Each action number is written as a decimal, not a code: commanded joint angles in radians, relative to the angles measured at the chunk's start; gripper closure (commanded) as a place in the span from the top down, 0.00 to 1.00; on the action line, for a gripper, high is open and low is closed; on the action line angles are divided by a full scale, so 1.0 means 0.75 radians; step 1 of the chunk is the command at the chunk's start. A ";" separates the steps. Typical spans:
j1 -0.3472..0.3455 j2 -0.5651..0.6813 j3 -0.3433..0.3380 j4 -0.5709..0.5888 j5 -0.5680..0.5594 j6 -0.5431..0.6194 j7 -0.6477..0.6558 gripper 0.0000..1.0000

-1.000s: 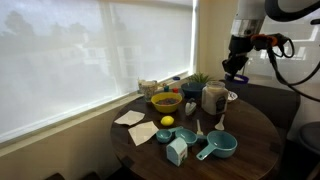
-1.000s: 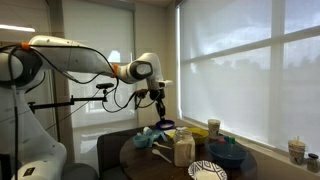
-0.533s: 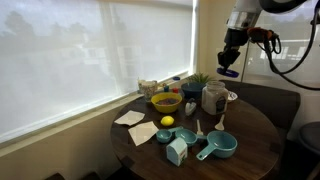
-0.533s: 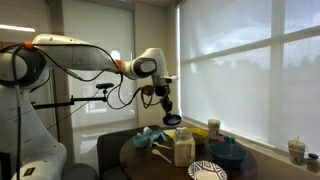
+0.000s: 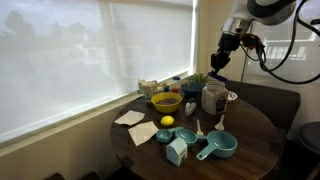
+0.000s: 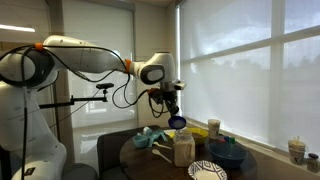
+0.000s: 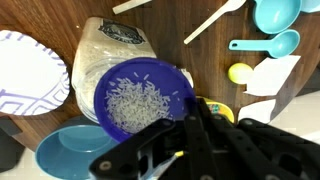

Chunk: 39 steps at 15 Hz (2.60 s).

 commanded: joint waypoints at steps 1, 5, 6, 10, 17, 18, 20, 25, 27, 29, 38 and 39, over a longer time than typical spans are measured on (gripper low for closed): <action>0.032 0.030 -0.053 0.018 0.159 0.028 -0.127 0.01; 0.012 0.021 -0.048 0.003 0.148 0.009 -0.126 0.05; 0.012 0.021 -0.050 0.003 0.152 0.009 -0.131 0.05; 0.026 0.017 -0.068 -0.005 0.194 -0.009 -0.202 0.01; 0.028 -0.005 -0.141 -0.027 0.387 -0.042 -0.419 0.01; 0.029 -0.010 -0.158 -0.033 0.436 -0.050 -0.453 0.01; 0.026 -0.018 -0.186 -0.045 0.508 -0.083 -0.511 0.01; 0.003 -0.011 -0.250 -0.055 0.652 -0.211 -0.639 0.01; -0.012 -0.010 -0.271 -0.062 0.688 -0.237 -0.687 0.01; -0.026 -0.007 -0.289 -0.072 0.720 -0.253 -0.733 0.01; -0.065 0.016 -0.322 -0.119 0.977 -0.245 -0.932 0.01; -0.072 0.018 -0.327 -0.131 0.991 -0.243 -0.962 0.01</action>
